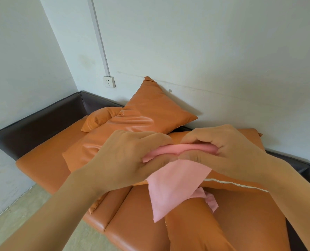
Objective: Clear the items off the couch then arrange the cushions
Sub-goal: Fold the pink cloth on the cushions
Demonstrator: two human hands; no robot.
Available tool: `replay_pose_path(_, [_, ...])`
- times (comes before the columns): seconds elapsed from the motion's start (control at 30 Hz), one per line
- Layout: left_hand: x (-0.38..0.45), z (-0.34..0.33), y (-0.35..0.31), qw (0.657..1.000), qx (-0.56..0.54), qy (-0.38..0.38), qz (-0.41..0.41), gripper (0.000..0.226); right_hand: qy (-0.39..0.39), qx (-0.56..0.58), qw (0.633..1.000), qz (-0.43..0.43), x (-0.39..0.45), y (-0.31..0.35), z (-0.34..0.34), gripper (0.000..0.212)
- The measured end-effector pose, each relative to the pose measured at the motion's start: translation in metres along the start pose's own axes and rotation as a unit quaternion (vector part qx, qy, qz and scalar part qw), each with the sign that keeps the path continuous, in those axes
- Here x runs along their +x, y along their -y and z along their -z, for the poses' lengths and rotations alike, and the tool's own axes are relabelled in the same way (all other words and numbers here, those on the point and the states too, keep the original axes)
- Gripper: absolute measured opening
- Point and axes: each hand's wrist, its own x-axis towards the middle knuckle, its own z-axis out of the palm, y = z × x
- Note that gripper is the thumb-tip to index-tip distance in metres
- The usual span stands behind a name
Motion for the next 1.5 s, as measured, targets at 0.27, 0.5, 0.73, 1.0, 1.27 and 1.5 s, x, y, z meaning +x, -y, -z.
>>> replay_pose_path(0.27, [0.002,0.0,0.005,1.0,-0.001,0.005,0.005,0.023,-0.003,0.044,0.999,-0.017,-0.001,-0.004,0.0,0.023])
replay_pose_path(0.5, [0.003,0.003,0.004,1.0,-0.001,0.006,0.007,0.029,-0.005,0.045,0.999,-0.014,0.001,-0.007,0.0,0.023])
replay_pose_path(0.73, [0.004,0.002,0.005,1.0,-0.001,-0.005,0.007,0.022,-0.021,0.046,0.999,-0.016,0.001,-0.006,0.002,0.023])
replay_pose_path(1.0, [0.006,0.001,0.002,1.0,0.007,0.001,-0.001,0.026,-0.01,0.06,0.998,-0.017,0.001,-0.006,0.003,0.023])
replay_pose_path(1.27, [0.007,0.003,0.003,0.999,-0.028,0.028,0.01,0.02,-0.021,0.024,0.999,-0.021,-0.002,-0.003,0.006,0.027])
replay_pose_path(1.5, [0.012,0.004,-0.003,1.0,0.011,0.0,-0.001,0.018,-0.014,0.019,1.0,-0.014,-0.002,-0.003,0.008,0.016])
